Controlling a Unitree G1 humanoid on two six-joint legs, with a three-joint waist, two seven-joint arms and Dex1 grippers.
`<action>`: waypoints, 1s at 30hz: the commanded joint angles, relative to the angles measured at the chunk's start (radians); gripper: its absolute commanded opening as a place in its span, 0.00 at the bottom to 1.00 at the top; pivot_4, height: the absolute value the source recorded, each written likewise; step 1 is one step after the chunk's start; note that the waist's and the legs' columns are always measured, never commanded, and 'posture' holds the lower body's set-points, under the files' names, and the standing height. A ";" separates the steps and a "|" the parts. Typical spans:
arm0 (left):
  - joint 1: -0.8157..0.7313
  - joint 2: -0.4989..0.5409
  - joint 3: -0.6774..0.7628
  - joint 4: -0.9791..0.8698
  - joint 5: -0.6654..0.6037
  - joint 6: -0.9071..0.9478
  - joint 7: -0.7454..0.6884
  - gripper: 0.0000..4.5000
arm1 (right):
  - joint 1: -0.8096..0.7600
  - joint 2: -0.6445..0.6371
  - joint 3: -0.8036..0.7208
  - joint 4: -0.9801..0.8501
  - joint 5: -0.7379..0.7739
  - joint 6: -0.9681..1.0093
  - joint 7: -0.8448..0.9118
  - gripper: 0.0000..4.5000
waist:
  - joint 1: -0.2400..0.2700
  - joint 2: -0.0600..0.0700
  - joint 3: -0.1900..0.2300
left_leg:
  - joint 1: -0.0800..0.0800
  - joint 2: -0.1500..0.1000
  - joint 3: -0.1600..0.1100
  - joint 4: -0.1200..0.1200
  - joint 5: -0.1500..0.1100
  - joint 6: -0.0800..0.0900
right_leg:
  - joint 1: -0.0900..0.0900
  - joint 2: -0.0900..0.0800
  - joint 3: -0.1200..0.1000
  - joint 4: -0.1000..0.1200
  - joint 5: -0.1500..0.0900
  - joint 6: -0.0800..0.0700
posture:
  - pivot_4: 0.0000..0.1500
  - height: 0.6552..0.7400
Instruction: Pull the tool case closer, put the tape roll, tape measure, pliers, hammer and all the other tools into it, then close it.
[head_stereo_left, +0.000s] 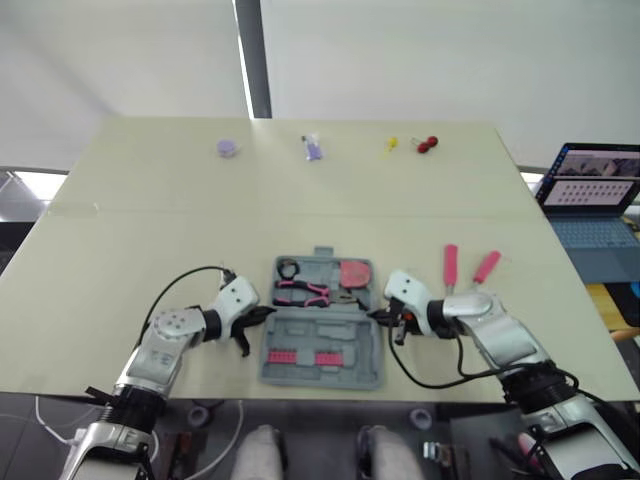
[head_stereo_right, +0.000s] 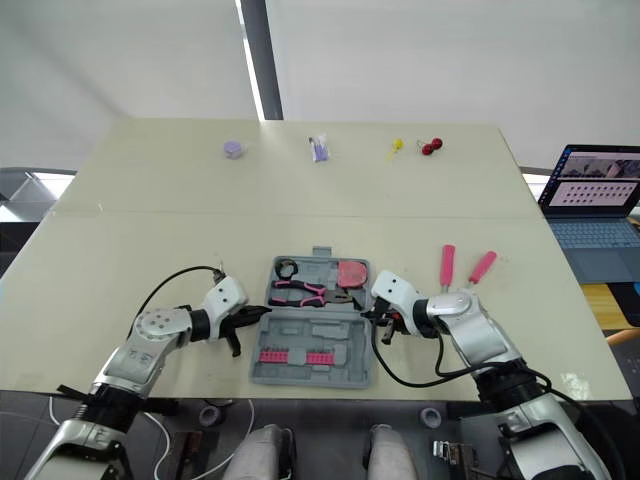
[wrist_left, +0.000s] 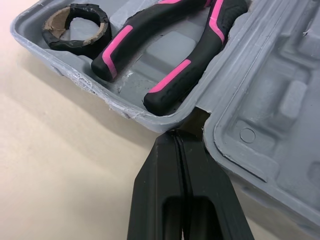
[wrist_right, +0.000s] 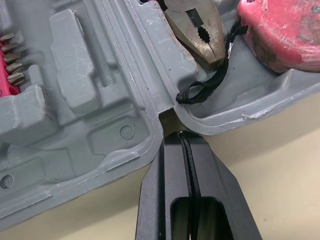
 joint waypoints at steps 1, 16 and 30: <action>-0.014 -0.013 -0.001 -0.023 -0.003 -0.020 0.000 0.00 | -0.025 0.020 -0.016 -0.011 0.007 -0.028 -0.011 0.01 | 0.000 0.000 0.000 | 0.000 0.000 0.000 0.000 0.000 0.000 | 0.000 0.000 0.000 0.000 0.000 0.000 | 1.00 1.00; -0.029 -0.026 0.000 -0.007 0.002 -0.027 0.023 0.00 | -0.052 0.041 -0.021 0.028 -0.017 -0.052 -0.024 0.01 | 0.000 0.000 0.000 | 0.000 0.000 0.000 0.000 0.000 0.000 | 0.000 0.000 0.000 0.000 0.000 0.000 | 1.00 1.00; -0.039 -0.034 0.000 0.004 0.005 -0.028 0.034 0.00 | -0.061 0.046 -0.020 0.037 -0.022 -0.056 -0.024 0.01 | 0.000 0.000 0.000 | -0.001 0.000 0.000 0.000 0.000 0.000 | 0.000 0.000 0.000 0.000 0.000 0.000 | 1.00 1.00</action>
